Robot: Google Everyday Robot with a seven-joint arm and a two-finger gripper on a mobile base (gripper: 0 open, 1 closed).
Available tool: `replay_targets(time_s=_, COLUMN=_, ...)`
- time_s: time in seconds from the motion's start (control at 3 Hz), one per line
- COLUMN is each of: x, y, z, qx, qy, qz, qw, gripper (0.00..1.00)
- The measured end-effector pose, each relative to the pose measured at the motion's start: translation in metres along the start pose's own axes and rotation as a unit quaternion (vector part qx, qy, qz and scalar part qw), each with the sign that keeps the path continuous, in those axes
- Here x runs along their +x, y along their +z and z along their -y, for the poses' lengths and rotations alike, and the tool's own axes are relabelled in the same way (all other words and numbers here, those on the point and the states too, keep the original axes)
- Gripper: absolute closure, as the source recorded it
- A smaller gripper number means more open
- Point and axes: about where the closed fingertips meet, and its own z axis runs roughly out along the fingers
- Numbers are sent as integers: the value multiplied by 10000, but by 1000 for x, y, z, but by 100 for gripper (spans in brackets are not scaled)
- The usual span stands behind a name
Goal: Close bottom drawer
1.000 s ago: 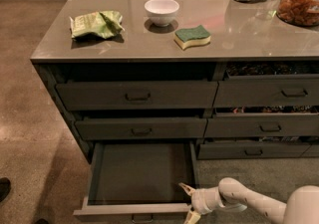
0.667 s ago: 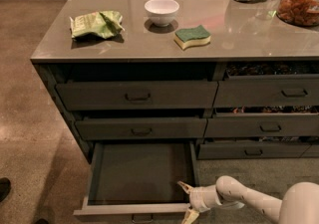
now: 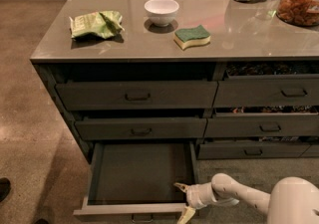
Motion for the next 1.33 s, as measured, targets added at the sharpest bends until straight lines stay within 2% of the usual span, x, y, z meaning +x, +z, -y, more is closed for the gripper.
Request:
replay_targets(time_s=0.67, x=-4, y=-3, z=1, qx=8, qy=0, qz=-1, qw=10000, gripper=62)
replay_targets(time_s=1.0, x=-12, y=0, z=20, qx=158, qy=-87, qz=-22, qw=9998, gripper=58)
replay_targets(time_s=1.33, x=-20, y=6, z=37, qx=256, qy=-149, qz=1, qw=9996, gripper=34)
